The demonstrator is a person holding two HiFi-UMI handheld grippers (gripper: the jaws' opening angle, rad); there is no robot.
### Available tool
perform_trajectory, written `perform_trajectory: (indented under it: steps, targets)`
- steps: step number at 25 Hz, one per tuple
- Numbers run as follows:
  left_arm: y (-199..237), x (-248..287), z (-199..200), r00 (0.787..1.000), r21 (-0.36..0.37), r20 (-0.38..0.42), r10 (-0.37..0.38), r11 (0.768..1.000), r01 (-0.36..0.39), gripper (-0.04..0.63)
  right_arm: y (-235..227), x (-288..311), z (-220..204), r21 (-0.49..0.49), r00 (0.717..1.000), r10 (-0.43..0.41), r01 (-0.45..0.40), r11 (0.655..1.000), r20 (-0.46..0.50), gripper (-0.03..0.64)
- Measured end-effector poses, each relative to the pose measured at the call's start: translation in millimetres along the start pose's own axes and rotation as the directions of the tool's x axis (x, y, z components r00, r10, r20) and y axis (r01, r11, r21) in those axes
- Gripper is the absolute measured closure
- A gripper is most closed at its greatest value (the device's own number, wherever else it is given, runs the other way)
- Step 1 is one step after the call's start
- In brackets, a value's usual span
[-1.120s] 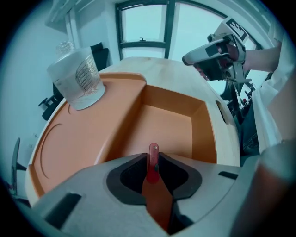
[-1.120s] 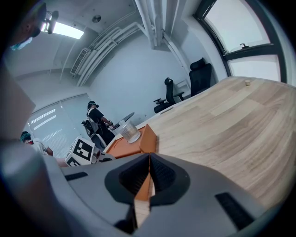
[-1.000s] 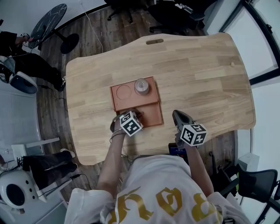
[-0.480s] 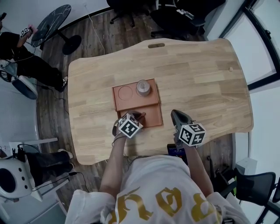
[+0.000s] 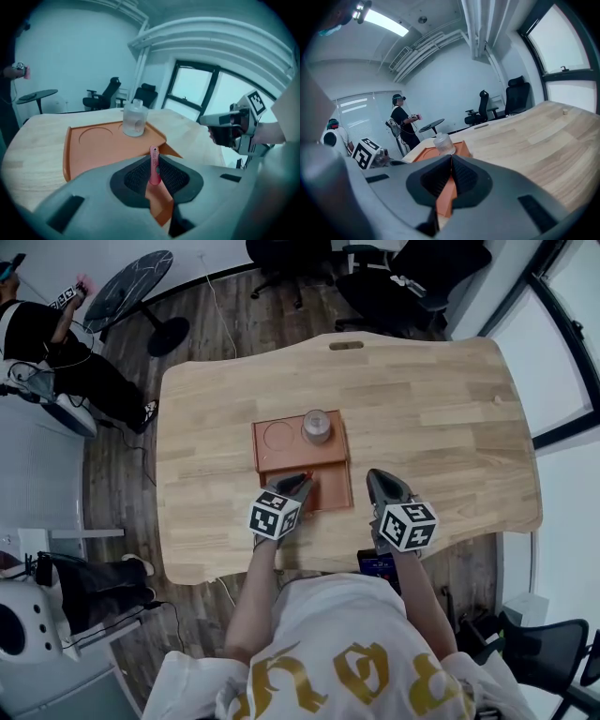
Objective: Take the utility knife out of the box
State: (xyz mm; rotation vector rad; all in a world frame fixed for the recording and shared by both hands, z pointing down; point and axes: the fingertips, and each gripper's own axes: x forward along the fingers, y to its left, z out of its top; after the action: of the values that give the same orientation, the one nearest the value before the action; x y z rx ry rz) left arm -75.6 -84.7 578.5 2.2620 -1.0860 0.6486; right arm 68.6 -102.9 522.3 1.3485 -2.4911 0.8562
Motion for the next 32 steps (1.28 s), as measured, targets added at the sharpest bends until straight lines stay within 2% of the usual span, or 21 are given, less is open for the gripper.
perform_trajectory:
  steps: [2,7,10,15,19,25,32]
  targets:
    - [-2.0,-12.8,12.0,0.997,-0.038,0.071,0.017,0.999,-0.015,0.540,6.4,-3.0,5.4,-0.019,1.000,-0.004,0.004,1.000,0.020,0.605]
    - [-10.2,-37.9,28.3,0.986,-0.100,0.161,0.043,0.995,-0.027,0.540,20.2,-12.5,17.4,-0.048,0.998,0.003,0.000,0.999,0.070,0.606]
    - [-17.7,-53.4,36.5,0.973,-0.091,0.223,0.056,0.995,-0.036,0.540,28.9,-21.4,18.9,-0.058,0.997,0.015,-0.011,0.998,0.080,0.606]
    - [-30.8,-85.1,51.2,0.939,-0.059,0.331,0.090,0.995,-0.074,0.540,44.1,-38.4,29.1,-0.087,0.992,0.020,-0.009,0.996,0.123,0.606]
    - [-39.9,-107.3,60.8,0.910,-0.040,0.398,0.112,0.994,-0.105,0.540,55.4,-50.7,39.8,-0.150,0.987,0.013,0.012,0.989,0.162,0.606]
    - [-46.8,-131.7,68.2,0.880,-0.022,0.459,0.123,0.992,-0.127,0.540,67.4,-60.0,44.8,-0.192,0.983,0.008,0.028,0.981,0.184,0.606]
    - [-45.9,-141.6,64.0,0.874,-0.029,0.469,0.129,0.991,-0.131,0.540,78.2,-61.2,43.7,-0.195,0.983,0.028,0.008,0.981,0.182,0.606]
